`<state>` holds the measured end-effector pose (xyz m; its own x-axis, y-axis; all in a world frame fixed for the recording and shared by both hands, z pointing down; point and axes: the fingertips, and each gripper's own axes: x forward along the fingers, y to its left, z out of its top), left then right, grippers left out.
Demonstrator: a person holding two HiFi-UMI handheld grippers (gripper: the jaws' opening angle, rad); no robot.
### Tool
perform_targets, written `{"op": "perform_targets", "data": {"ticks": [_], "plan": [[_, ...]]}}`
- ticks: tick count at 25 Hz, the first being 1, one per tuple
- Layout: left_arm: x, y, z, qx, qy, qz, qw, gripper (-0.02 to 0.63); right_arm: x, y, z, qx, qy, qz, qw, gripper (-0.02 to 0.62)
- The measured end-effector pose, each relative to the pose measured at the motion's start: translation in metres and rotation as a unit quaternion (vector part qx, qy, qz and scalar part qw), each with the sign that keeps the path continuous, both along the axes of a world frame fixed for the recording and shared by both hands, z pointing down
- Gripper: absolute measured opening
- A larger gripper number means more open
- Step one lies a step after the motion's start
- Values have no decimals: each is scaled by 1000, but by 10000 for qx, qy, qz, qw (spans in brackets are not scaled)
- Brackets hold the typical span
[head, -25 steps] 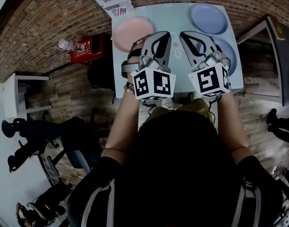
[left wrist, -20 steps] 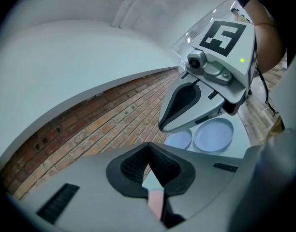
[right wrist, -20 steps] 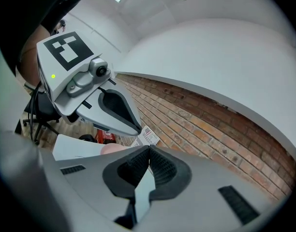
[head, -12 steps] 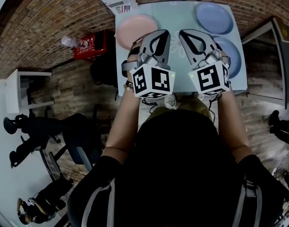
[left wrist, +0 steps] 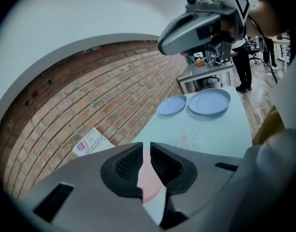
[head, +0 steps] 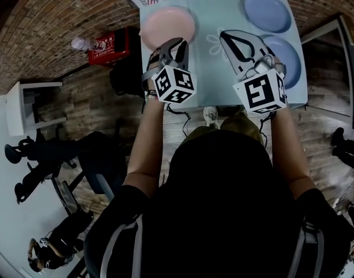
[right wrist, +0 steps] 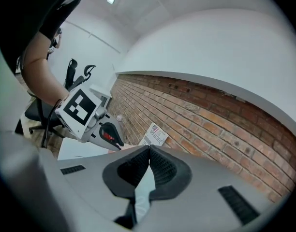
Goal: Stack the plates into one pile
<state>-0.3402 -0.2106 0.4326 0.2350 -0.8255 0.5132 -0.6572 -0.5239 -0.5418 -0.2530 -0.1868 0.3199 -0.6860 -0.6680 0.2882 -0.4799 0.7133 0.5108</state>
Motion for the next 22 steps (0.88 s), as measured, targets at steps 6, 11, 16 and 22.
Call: {"op": "perform_targets", "data": {"ticks": [6, 11, 16, 22], "plan": [[-26, -2, 61, -550, -414, -91, 9976, 123, -3, 6, 12, -106, 129, -63, 9998, 34], [-45, -11, 122, -948, -985, -73, 9906, 123, -6, 9, 15, -127, 233, -121, 9996, 34], [-51, -11, 161, -1357, -1006, -58, 9856, 123, -2, 11, 20, -175, 356, -115, 9991, 34], [-62, -18, 193, -1577, -1384, -21, 9777, 123, -2, 13, 25, -261, 407, -152, 9987, 34]]}}
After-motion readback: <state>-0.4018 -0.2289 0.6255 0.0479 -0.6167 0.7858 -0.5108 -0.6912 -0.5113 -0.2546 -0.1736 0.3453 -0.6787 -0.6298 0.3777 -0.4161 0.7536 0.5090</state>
